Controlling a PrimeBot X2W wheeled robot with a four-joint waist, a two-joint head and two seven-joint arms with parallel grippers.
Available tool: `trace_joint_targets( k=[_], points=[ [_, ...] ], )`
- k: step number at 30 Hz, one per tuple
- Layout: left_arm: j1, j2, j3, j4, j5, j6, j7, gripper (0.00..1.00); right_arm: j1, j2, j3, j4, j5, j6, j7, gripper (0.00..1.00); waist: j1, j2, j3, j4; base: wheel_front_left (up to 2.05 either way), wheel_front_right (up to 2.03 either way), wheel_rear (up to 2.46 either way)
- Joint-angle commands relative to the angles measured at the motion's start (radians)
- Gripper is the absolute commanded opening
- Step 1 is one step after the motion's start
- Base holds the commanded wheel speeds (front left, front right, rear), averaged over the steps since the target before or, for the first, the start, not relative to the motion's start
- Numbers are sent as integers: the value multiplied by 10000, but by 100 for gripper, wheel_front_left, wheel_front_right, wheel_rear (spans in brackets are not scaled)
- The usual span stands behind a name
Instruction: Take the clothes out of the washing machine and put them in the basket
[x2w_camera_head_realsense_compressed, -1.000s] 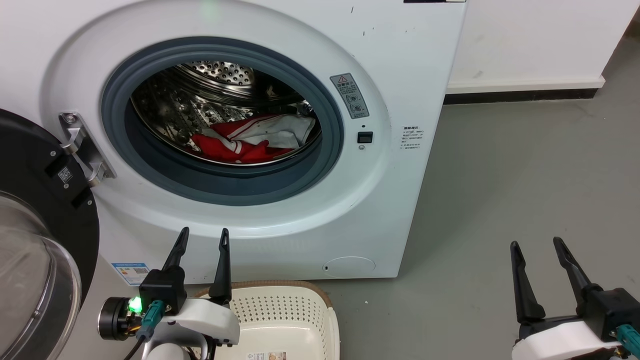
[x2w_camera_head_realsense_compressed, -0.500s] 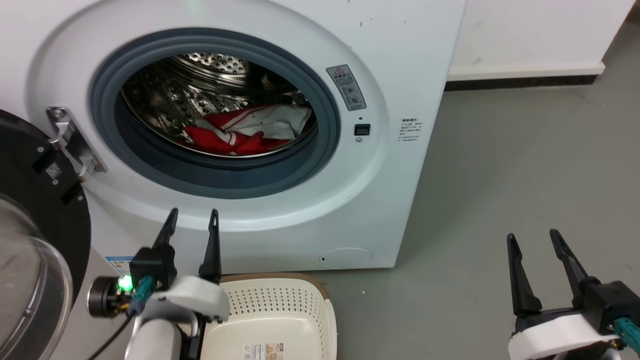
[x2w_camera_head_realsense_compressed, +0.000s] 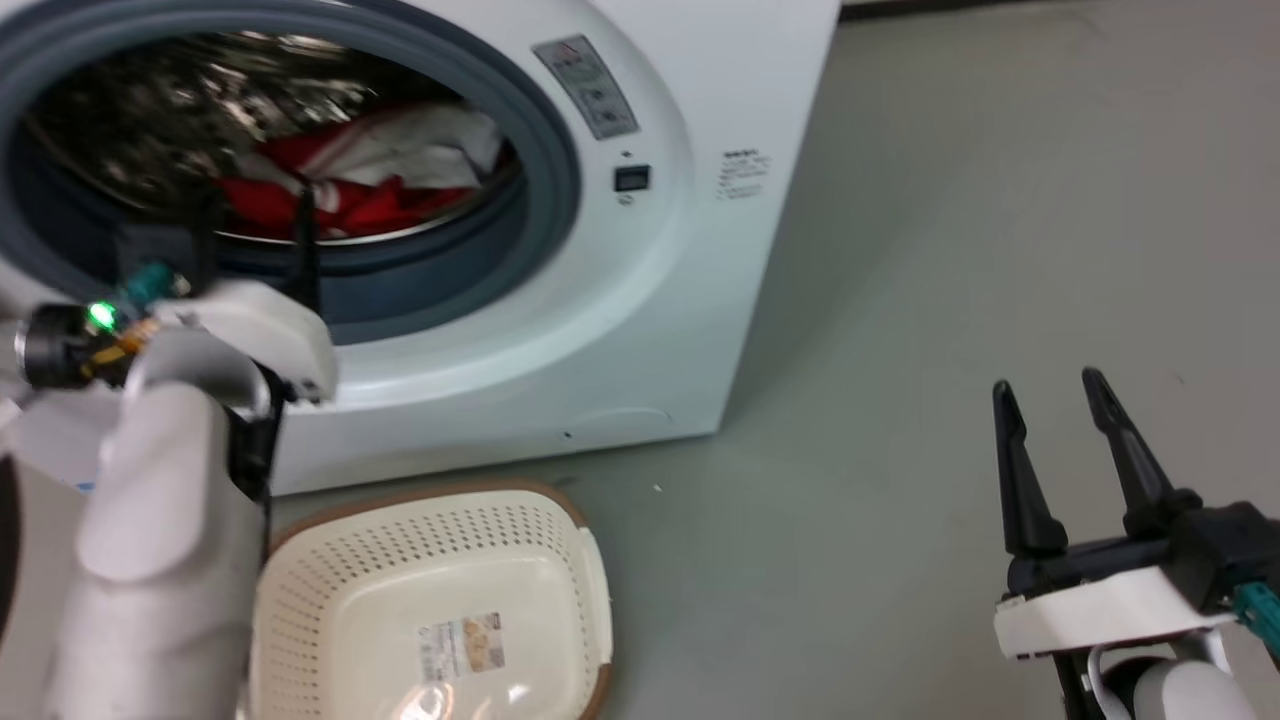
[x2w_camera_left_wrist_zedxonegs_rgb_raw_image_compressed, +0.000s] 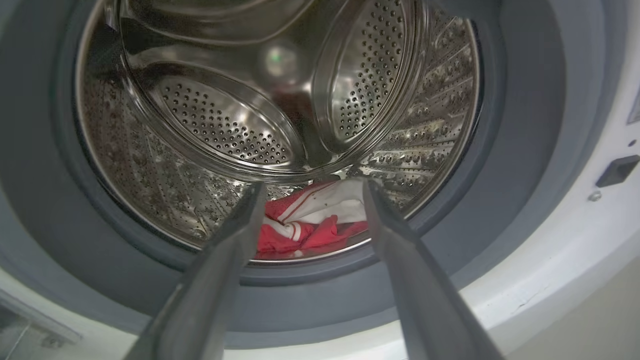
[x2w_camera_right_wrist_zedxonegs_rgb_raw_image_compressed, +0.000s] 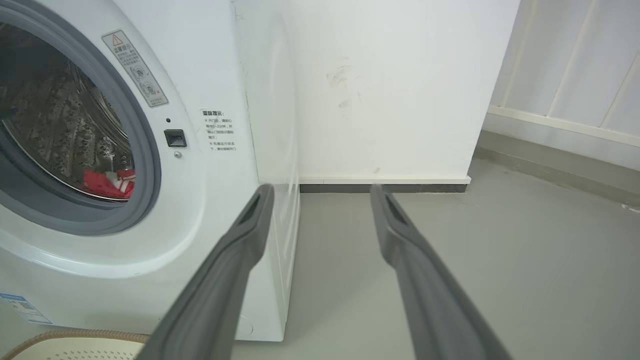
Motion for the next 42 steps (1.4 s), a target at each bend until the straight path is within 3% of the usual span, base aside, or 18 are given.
trace_joint_targets(
  k=[1, 15, 16, 19, 30, 37, 42],
  points=[
    [-453, 217, 24, 206, -5, -53, 184, 100, -234, 9, 24, 85, 111, -3, -132, 100, -1, 0, 825, -750, 0, 0, 0],
    [-3929, 2478, -456, 2254, 152, -364, 2694, 100, -1500, 13, 481, 762, 1199, -3, -584, 100, -1, 0, 3195, -2383, 0, 0, 0],
    [-4462, 2857, -600, 2359, 149, -375, 3156, 100, -1631, 15, 542, 681, 1366, -3, -585, 100, -1, 0, 3537, -2592, 0, 0, 0],
    [-5016, 3275, -843, 2523, -4, -397, 3876, 100, -1746, 18, 644, 662, 1656, -3, -584, 100, -1, 0, 3939, -2868, 0, 0, 0],
    [-6953, 4985, -2150, 1506, -836, -400, 6713, 100, -1957, 16, 1140, 480, 2315, -3, -587, 100, -1, 0, 5284, -3632, 0, 0, 0],
    [-7371, 5819, -2418, 839, -1173, -401, 8145, 100, -2064, 15, 1413, 459, 2587, -3, -586, 100, -1, 0, 5838, -3887, 0, 0, 0],
    [-7215, 6058, -2309, 342, -1342, -206, 8991, 100, -2057, 13, 1468, 376, 2676, -3, -586, 100, -1, 0, 6104, -3908, 0, 0, 0]
  ],
)
